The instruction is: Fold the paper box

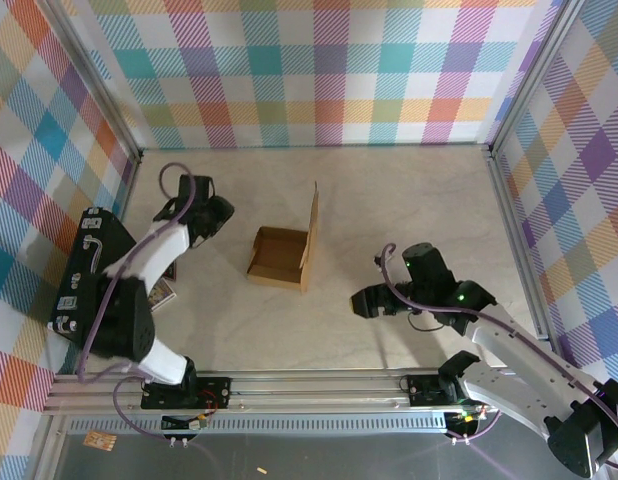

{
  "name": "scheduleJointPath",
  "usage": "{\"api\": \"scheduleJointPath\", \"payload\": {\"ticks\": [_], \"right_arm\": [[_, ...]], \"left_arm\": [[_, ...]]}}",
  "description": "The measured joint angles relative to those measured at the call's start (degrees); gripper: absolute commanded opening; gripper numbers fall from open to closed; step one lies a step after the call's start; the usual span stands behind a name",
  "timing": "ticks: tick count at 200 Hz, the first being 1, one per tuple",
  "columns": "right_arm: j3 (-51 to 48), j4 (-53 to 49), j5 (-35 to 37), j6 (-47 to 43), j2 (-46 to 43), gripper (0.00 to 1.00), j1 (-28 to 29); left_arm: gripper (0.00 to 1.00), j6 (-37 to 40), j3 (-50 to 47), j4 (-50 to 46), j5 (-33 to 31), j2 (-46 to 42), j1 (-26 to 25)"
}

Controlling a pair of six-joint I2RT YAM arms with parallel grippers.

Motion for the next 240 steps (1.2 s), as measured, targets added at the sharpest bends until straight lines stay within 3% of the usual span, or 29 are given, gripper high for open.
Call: {"api": "scheduleJointPath", "payload": {"ticks": [28, 63, 93, 129, 141, 160, 192, 216, 240], "right_arm": [[-1.46, 0.5, -8.39, 1.03, -0.22, 0.76, 1.73], [-1.46, 4.72, -11.5, 3.23, 2.43, 0.71, 6.86], [-1.11, 11.85, -8.13, 7.13, 9.03, 0.7, 12.98], [2.12, 10.69, 3.19, 8.59, 10.62, 0.76, 15.06], [4.28, 7.52, 7.74, 8.2, 9.4, 0.79, 14.99], [8.74, 1.97, 12.74, 6.82, 9.05, 0.82, 14.14], [11.91, -7.78, 21.66, 6.29, 9.09, 0.86, 13.03], [12.33, -14.27, 27.8, 6.01, 7.74, 0.87, 8.59], [12.33, -14.97, 29.27, 3.1, 8.44, 0.87, 0.13]], "left_arm": [[0.4, 9.25, 8.48, 2.82, 8.13, 13.53, -0.68], [0.41, 12.92, 8.96, 2.6, 12.55, 20.24, -0.66], [0.41, 9.79, 0.0, 8.5, 14.21, 17.66, -0.52], [0.48, -0.83, -17.77, 16.15, 14.97, 4.96, -2.43], [0.5, -4.92, -22.86, 18.18, 13.64, 0.66, -4.94], [0.53, -12.59, -29.31, 22.8, 8.24, -4.35, -13.4], [0.53, -22.86, -30.86, 31.76, -3.04, -2.16, -29.09], [0.58, -27.71, -30.62, 34.42, -7.5, -1.22, -35.67], [0.63, -27.63, -30.62, 25.46, -14.56, -6.95, -38.07]]}}
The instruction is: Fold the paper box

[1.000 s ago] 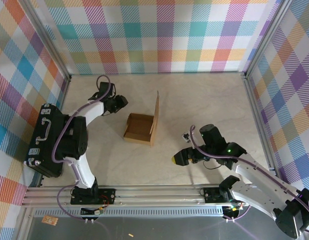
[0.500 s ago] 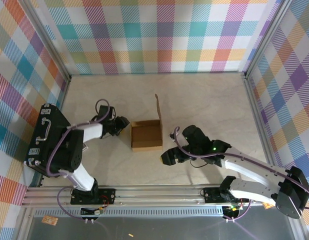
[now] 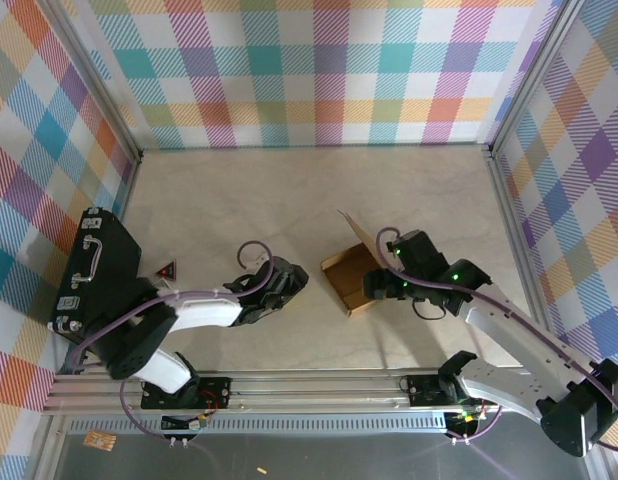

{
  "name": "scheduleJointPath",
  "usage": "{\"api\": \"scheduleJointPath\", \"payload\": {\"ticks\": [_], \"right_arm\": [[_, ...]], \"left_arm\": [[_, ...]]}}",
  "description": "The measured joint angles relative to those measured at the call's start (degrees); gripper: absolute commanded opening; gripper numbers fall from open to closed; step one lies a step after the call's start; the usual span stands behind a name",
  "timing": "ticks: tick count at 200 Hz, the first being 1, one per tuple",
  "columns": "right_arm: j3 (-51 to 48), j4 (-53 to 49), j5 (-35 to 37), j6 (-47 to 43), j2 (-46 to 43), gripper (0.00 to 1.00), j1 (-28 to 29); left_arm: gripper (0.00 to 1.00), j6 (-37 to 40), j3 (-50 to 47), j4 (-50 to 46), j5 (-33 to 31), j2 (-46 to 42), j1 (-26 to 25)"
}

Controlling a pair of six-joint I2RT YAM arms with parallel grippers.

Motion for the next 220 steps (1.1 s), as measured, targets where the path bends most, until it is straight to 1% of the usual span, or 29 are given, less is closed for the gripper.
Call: {"api": "scheduleJointPath", "payload": {"ticks": [9, 21, 32, 45, 55, 62, 76, 88, 100, 108, 117, 128, 139, 151, 162, 170, 176, 177, 180, 191, 204, 220], "right_arm": [[0.07, 0.83, -0.02, -1.64, 1.25, 0.87, -2.32], [0.85, 2.8, -0.76, -4.63, 4.31, 0.87, -4.44], [2.32, 5.7, -1.92, -8.15, 8.39, 0.86, -5.66], [5.18, 9.68, -4.28, -12.57, 14.12, 0.85, -6.45], [8.33, 12.63, -6.38, -15.96, 18.95, 0.84, -6.71], [11.04, 13.66, -7.39, -18.08, 22.34, 0.84, -6.75], [17.38, 14.78, -6.88, -21.64, 28.68, 0.87, -6.75], [22.18, 14.91, -2.58, -23.06, 32.28, 0.92, -6.64], [25.68, 13.88, 3.69, -22.56, 33.79, 0.95, -6.58], [27.39, 12.57, 7.17, -22.01, 33.88, 0.96, -6.71], [28.76, 11.19, 9.97, -21.33, 33.4, 0.96, -6.75], [29.44, 9.33, 11.78, -20.11, 32.22, 0.96, -7.04], [29.29, 7.04, 11.93, -19.32, 30.47, 0.97, -7.37], [28.28, 4.61, 10.58, -18.45, 27.69, 0.97, -7.43], [26.67, 2.51, 8.22, -17.62, 23.96, 0.97, -7.43], [25.29, 1.4, 6.21, -17.07, 21.0, 0.98, -7.43], [24.09, 0.59, 4.63, -16.76, 18.4, 0.98, -7.43], [23.98, 0.52, 4.46, -16.7, 18.12, 0.98, -7.43], [23.5, 0.17, 3.85, -16.57, 16.94, 0.98, -7.43], [21.68, -0.76, 2.23, -15.87, 13.09, 0.98, -7.43], [20.2, -1.81, 1.53, -15.39, 9.88, 0.98, -7.43], [19.54, -3.13, 1.2, -14.99, 7.8, 0.98, -7.54]], "left_arm": [[0.63, 1.18, 0.0, -3.91, -2.89, -4.0, 1.05], [0.63, 4.72, 0.0, -7.8, -6.14, -10.23, 3.85], [0.62, 8.87, 0.09, -9.51, -8.5, -15.5, 6.43], [0.58, 14.43, 0.35, -10.05, -9.62, -19.96, 9.46], [0.55, 19.26, 0.94, -10.4, -9.9, -21.75, 11.23], [0.54, 22.88, 1.46, -10.45, -9.99, -22.18, 11.93], [0.59, 32.65, 2.19, -8.41, -8.81, -21.75, 12.46], [0.64, 41.48, 2.54, -5.68, -5.7, -19.74, 12.81], [0.7, 49.88, 4.39, -4.28, -1.42, -15.1, 13.51], [0.7, 53.66, 7.08, -4.63, 1.66, -10.95, 14.23], [0.68, 57.31, 11.28, -4.96, 5.18, -5.27, 15.52], [0.65, 61.09, 17.18, -4.87, 10.45, 2.14, 17.7], [0.6, 64.32, 23.58, -4.96, 15.8, 8.74, 20.15], [0.54, 68.52, 32.68, -7.32, 22.25, 16.31, 22.88], [0.54, 73.22, 44.28, -13.44, 27.36, 24.09, 24.57], [0.56, 77.31, 55.19, -18.71, 30.67, 30.69, 25.29], [0.58, 81.0, 64.17, -23.19, 32.57, 36.0, 25.7], [0.58, 81.0, 64.17, -23.19, 32.57, 36.0, 25.7], [0.59, 83.47, 68.81, -25.62, 33.27, 38.73, 25.81], [0.6, 88.91, 79.95, -32.41, 35.19, 45.05, 25.7], [0.62, 95.32, 89.07, -40.17, 36.74, 50.47, 25.07], [0.64, 102.47, 94.14, -47.12, 38.23, 54.47, 23.87]]}}
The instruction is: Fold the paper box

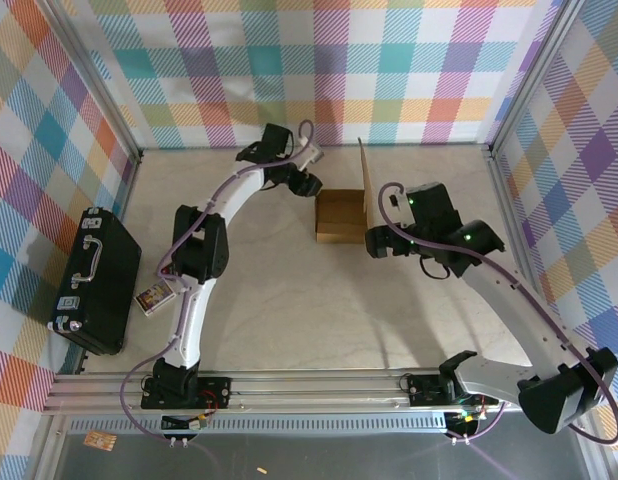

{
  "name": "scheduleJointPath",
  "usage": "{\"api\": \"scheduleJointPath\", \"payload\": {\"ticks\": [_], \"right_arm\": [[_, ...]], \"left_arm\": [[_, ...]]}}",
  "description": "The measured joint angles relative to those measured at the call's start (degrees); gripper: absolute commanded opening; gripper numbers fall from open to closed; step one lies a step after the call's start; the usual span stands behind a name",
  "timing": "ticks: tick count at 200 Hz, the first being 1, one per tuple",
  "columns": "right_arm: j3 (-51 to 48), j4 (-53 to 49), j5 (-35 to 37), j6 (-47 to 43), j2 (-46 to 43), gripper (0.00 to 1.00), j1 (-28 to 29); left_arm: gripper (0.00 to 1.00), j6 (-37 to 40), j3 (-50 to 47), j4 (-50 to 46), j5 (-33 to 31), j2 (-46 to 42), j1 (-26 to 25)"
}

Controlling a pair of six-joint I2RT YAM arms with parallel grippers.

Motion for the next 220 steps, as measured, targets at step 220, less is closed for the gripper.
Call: {"api": "scheduleJointPath", "payload": {"ticks": [220], "right_arm": [[-4.44, 0.87, -3.04, 1.14, -5.57, 0.97, -0.26]], "left_arm": [[0.53, 8.96, -1.81, -1.84, 9.03, 5.81, -2.19]]}}
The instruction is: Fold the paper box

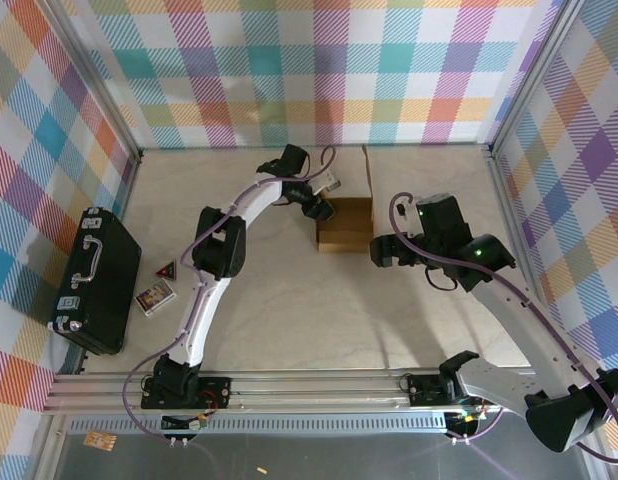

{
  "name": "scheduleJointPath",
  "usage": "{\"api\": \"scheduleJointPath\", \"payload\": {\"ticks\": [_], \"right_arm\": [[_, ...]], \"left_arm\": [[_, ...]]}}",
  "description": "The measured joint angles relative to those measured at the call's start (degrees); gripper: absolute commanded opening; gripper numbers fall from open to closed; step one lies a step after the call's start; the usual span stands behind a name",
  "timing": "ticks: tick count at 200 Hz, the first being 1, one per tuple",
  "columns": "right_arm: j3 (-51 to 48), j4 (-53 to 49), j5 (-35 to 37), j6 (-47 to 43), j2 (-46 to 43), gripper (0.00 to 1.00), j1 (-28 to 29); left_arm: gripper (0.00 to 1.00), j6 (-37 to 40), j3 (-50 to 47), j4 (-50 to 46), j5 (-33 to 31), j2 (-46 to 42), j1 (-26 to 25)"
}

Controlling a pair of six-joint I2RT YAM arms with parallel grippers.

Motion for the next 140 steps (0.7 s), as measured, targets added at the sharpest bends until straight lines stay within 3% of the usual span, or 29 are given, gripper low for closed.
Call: {"api": "scheduleJointPath", "payload": {"ticks": [26, 47, 67, 101, 121, 140], "right_arm": [[-0.9, 0.61, -0.44, 0.04, -2.05, 0.97, 0.0], [-2.54, 1.25, -1.99, 0.31, -2.43, 0.97, 0.0], [-4.5, 1.75, -6.38, 0.68, -1.33, 0.96, 0.0], [-6.58, 1.2, -12.26, 0.09, -0.72, 0.97, 1.11], [-6.58, 1.62, -10.84, -1.38, -0.35, 0.93, 1.73], [-6.38, 3.98, -7.8, -3.65, 3.3, 0.86, 1.77]], "left_arm": [[0.59, -4.9, -27.56, 3.15, -1.09, -19.34, -0.26], [0.62, -15.54, -51.21, 11.93, -4.55, -38.97, -1.2], [0.63, -25.59, -66.25, 20.68, -8.5, -52.54, -2.01], [0.68, -37.31, -75.25, 25.57, -15.65, -62.73, -2.12], [0.64, -42.4, -74.38, 26.16, -19.58, -64.65, -1.73], [0.61, -43.56, -73.88, 28.3, -19.02, -65.16, -1.11]]}}
